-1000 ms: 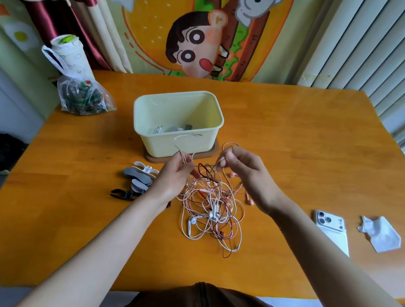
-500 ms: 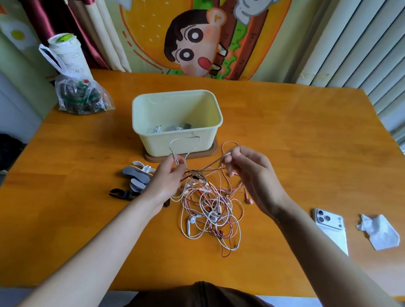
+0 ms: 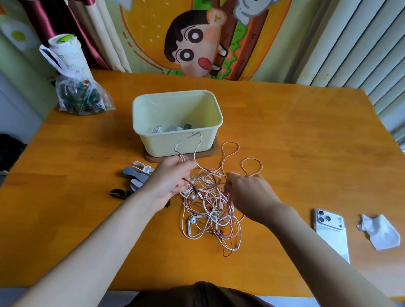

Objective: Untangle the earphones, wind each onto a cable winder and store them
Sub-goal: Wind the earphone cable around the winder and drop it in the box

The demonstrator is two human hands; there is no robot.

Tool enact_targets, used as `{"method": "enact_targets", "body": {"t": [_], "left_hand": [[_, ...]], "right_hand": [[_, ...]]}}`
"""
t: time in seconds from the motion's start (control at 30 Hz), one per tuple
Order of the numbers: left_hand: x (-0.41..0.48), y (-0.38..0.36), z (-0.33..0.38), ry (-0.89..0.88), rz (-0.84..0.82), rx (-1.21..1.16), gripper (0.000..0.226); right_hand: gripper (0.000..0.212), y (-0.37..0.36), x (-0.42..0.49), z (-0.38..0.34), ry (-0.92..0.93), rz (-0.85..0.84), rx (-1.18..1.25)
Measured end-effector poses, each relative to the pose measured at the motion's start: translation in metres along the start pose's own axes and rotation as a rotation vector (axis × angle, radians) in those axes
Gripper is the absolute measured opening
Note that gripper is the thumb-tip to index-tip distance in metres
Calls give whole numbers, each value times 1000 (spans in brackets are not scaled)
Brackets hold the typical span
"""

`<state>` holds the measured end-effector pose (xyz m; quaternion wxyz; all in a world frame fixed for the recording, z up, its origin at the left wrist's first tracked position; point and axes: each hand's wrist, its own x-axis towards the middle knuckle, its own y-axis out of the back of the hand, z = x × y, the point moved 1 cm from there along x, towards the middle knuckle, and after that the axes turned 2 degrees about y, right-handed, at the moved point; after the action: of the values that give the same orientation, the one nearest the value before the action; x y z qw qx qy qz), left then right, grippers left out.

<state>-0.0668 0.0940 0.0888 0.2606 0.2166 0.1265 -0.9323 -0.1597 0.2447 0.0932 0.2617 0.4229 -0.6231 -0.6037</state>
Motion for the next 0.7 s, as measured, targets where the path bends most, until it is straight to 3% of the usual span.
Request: {"method": "enact_targets", "body": {"t": [0.1,0.2,0.33,0.5,0.6,0.7], "left_hand": [[2,13,-3,-4,51,103,3],[8,25,-8,11,132,140,3],[22,41,-24,47,282,217,3],[29,47,-47,129,351,274,4],[28,48,-53,154,376,275,8],[27,48,-54,154,378,309,9]], "right_hand": [[36,-4,0,15,-60,58,49],[41,-10,-5,24,24,21,97],[53,-6,-11,19,81,73,458],[10,-2,-10,18,115,109,536],[17,4,-10,18,0,93,977],[23,10,-7,18,-35,228,1452]]}}
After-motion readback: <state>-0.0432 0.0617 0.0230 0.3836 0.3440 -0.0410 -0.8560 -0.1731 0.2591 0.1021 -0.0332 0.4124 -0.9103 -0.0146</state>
